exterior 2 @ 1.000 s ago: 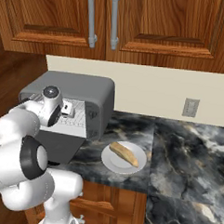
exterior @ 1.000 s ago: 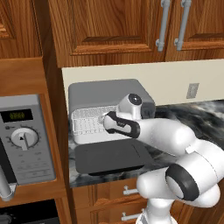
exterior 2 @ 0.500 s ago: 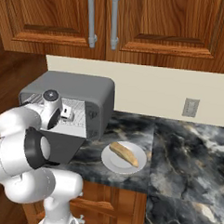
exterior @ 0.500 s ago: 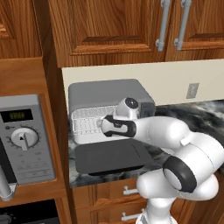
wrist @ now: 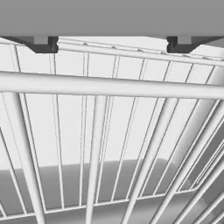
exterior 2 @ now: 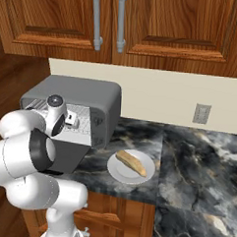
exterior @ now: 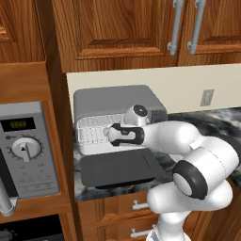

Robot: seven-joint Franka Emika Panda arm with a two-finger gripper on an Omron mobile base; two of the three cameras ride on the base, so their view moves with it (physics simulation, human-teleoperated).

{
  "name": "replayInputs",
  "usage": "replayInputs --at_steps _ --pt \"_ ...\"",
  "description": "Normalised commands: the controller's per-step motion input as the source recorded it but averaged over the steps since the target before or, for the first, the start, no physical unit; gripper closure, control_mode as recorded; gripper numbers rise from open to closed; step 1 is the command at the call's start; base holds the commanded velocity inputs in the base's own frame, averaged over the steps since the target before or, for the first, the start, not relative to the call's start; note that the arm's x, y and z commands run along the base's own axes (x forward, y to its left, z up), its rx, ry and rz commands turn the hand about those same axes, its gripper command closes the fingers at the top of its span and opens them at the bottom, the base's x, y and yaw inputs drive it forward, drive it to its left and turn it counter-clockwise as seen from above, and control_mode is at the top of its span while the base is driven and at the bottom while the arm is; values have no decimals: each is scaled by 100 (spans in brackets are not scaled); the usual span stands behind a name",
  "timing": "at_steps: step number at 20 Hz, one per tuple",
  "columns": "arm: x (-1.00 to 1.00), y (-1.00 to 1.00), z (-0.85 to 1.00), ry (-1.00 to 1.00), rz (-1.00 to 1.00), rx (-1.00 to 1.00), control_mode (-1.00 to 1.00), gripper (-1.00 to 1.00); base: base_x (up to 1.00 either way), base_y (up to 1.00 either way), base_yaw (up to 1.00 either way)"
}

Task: Pull the toaster oven rack outwards. Pick up the baguette from the plate and place it on the toaster oven rack. Close the toaster oven door fully and set the temperature to the lowest setting.

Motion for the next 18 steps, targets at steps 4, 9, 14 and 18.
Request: replayInputs --at_steps 4,9,14,18 --pt "34 2 -1 0 -3 0 -100 -100 0 0 0" --pt "18 6 -26 0 -3 0 -100 -100 0 0 0" --pt "9 4 -45 4 -9 -1 -100 -100 0 0 0" --pt "-11 5 -26 7 -17 0 -100 -100 0 0 0"
